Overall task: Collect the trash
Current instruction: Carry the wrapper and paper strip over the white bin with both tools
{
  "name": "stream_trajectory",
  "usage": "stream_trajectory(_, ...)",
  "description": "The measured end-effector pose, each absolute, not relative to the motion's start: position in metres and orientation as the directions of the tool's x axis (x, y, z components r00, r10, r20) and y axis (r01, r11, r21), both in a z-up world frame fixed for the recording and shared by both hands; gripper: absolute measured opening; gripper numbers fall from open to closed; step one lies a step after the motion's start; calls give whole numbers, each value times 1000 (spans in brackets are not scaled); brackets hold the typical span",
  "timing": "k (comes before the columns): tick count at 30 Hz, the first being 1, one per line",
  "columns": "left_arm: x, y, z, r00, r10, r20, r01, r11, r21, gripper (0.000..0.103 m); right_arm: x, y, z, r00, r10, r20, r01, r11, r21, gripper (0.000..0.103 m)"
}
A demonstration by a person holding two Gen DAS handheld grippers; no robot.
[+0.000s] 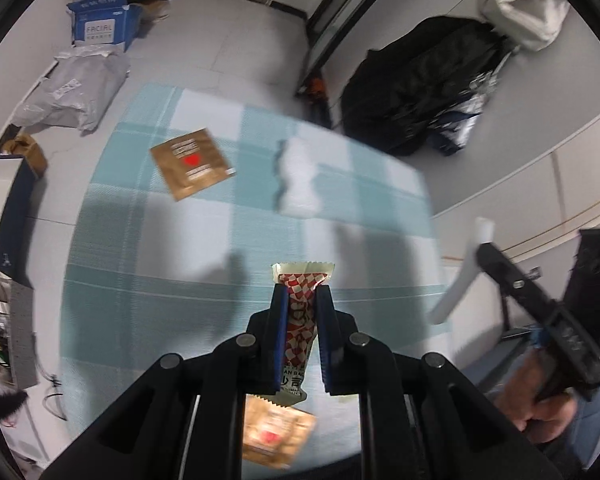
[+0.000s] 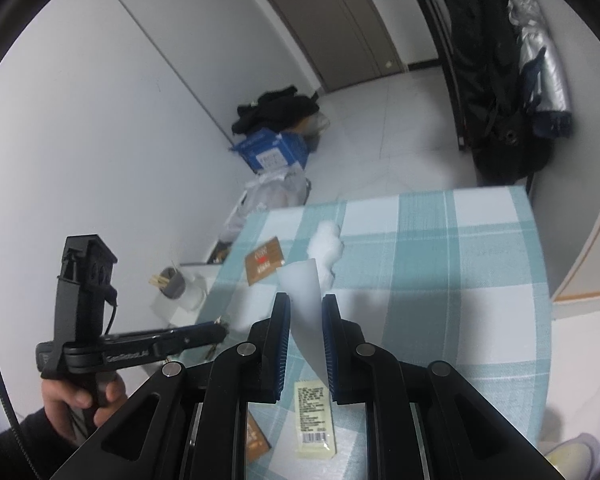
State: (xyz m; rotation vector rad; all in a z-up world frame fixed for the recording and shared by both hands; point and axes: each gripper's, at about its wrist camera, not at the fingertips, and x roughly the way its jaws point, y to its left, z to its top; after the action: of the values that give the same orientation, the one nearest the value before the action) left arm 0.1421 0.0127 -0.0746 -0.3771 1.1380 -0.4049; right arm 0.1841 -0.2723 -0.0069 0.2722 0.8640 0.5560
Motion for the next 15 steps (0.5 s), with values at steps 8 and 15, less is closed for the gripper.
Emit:
stream_trajectory(8,122,-19,-3,421,-592,-687,258,804,-536,10,152,-312,50,629,545,-555,-332,833,443,15)
stream_trajectory(15,105,-69,48,407,-695,-593,386,719,-578,10,118,-364,112,716,491,-497,-316,862,396,15)
